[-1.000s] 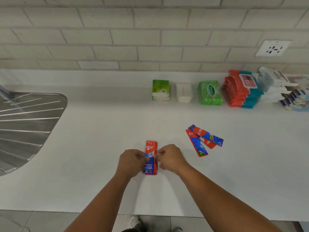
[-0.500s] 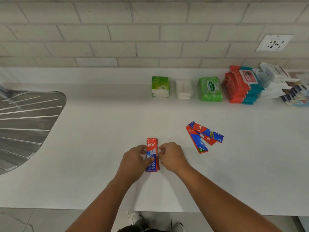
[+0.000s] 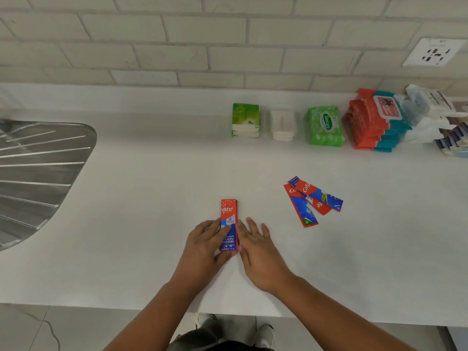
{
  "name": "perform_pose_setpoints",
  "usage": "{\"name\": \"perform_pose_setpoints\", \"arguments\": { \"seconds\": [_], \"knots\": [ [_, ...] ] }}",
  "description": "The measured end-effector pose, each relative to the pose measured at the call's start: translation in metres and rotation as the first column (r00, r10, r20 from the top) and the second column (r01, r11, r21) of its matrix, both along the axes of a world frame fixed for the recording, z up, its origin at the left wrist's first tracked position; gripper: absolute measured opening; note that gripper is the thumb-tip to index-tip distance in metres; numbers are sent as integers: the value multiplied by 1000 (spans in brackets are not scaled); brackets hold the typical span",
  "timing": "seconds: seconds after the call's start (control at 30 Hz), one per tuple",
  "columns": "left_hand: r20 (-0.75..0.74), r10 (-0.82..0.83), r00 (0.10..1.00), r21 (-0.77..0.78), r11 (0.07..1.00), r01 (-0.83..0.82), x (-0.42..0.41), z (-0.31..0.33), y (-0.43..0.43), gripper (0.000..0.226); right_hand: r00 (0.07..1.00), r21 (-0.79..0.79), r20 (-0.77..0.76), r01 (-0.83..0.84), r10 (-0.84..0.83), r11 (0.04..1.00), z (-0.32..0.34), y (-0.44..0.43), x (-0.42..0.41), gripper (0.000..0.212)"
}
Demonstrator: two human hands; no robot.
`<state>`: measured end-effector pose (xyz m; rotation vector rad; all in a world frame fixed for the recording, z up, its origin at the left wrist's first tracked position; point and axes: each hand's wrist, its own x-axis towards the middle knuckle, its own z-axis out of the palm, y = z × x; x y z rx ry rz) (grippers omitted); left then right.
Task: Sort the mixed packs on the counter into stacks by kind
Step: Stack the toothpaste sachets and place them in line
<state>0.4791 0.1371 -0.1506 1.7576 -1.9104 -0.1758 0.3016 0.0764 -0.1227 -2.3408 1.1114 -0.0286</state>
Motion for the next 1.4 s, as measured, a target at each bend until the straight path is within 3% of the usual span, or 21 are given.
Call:
{"name": "perform_pose_setpoints", "arguments": {
  "seconds": [0.5, 0.67, 0.97, 1.13, 1.4],
  "knots": [
    [104, 55, 993, -134, 990, -41, 72, 0, -104, 61, 982, -86, 173, 89, -73, 992, -12, -91, 79, 55],
    [93, 39, 995, -62, 998, -33, 103, -4, -161, 62, 954, -73, 245, 196, -173, 978, -18, -138, 112, 58],
    [53, -6, 999, -92, 996, 11, 137, -11, -250, 54, 906, -87, 311, 328, -287, 941, -18, -203, 162, 62],
    [57, 19, 998, -65, 998, -15, 150, -13, -283, 60, 816, -40, 460, 414, -351, 910, -19, -212, 173, 49],
    [32, 9, 999, 71, 997, -12, 154, -2, -310, 73, 783, 29, 468, 451, -411, 892, -20, -235, 188, 56]
  ]
}}
